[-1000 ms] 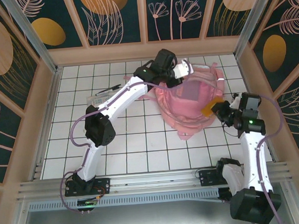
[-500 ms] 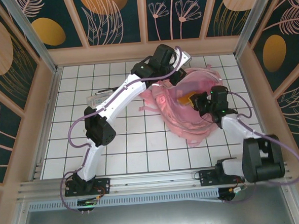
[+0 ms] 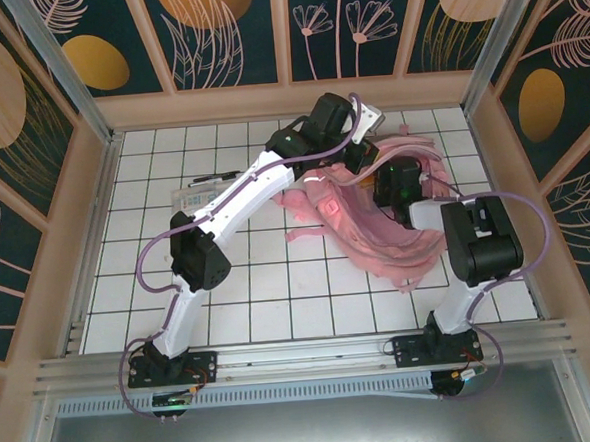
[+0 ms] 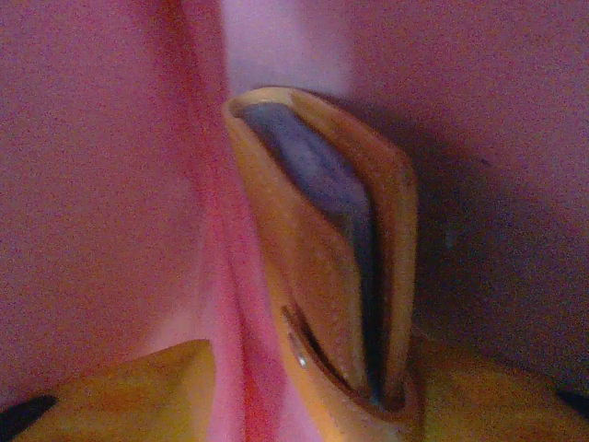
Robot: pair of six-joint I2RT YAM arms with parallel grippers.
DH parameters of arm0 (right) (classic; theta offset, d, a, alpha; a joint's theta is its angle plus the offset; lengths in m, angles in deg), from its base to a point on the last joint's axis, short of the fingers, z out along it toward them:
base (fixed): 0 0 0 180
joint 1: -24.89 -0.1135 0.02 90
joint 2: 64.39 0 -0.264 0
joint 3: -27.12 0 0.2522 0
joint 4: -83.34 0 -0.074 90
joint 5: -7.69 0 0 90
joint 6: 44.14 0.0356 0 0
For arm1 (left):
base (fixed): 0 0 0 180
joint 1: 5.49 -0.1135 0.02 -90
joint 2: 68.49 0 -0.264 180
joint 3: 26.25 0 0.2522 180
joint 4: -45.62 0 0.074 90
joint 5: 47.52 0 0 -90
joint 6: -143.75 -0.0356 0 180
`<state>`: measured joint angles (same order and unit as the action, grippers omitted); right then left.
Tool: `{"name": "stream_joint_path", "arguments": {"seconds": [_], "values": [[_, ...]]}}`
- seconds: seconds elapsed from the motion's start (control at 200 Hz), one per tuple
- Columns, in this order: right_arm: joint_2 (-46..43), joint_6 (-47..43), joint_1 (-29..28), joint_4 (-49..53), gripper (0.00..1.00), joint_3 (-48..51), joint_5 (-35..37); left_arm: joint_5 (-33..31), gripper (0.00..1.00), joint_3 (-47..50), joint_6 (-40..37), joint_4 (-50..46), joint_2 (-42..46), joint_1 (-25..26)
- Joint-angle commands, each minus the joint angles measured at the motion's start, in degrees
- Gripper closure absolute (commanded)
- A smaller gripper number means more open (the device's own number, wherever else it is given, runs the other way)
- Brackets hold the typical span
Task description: Pack books, pencil case, and school supplies into a backpack
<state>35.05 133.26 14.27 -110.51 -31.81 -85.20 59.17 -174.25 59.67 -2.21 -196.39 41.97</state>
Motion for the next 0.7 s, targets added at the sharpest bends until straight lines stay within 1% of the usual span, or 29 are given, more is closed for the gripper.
{"name": "stream_joint_path", "arguments": {"seconds": [0.0, 0.08, 0.15, 0.215, 0.305, 0.39, 0.43, 0.515, 0.555, 0.591, 0.646, 0.696], "values": [[-4.27, -1.77, -0.30, 8.51, 0.42, -4.30, -0.44, 1.58, 1.00, -1.20, 0.90, 8.65, 4.00, -0.10], [-8.80, -4.24, -0.08, 18.81, 0.37, -5.08, -0.26, 1.60, 1.00, -1.64, 0.91, 8.16, 3.58, -0.65], [-12.39, -7.42, 0.20, 25.54, 0.31, -5.32, -0.39, 1.33, 1.00, -1.62, 0.48, 7.91, 3.33, -1.04], [-14.68, -10.08, 1.51, 29.96, 0.25, -5.22, -3.30, 0.75, 1.00, -1.58, 0.17, 7.43, 2.88, -1.33], [-17.39, -14.81, 3.21, 32.93, 0.26, -3.63, -10.14, 0.76, 1.00, -1.14, 0.08, 7.40, 2.65, -1.73], [-22.49, -20.52, 3.39, 36.15, 0.31, -1.46, -12.91, 1.10, 1.00, -0.09, -1.03, 7.26, 2.50, -1.76], [-25.68, -23.25, 3.29, 39.46, 0.32, -0.67, -12.58, 2.41, 1.00, 1.12, -2.74, 7.08, 2.48, -1.76], [-34.13, -27.56, 3.62, 48.64, 0.32, 2.06, -8.98, 5.95, 1.00, 4.70, -5.46, 6.50, 3.03, -1.76], [-38.60, -29.58, 4.25, 52.26, 0.31, 3.74, -7.21, 6.76, 0.94, 6.43, -6.17, 5.85, 3.50, -1.76], [-42.35, -32.13, 4.89, 54.62, 0.31, 5.26, -6.00, 7.03, 0.92, 7.91, -6.99, 5.08, 4.10, -1.76], [-47.76, -38.21, 6.74, 56.88, 0.31, 7.62, -6.68, 6.89, 0.88, 10.88, -8.57, 4.30, 5.42, -1.76], [-51.23, -42.60, 8.91, 61.68, 0.31, 8.69, -5.53, 5.63, 0.79, 14.07, -9.32, 4.55, 7.42, -1.76]]}}
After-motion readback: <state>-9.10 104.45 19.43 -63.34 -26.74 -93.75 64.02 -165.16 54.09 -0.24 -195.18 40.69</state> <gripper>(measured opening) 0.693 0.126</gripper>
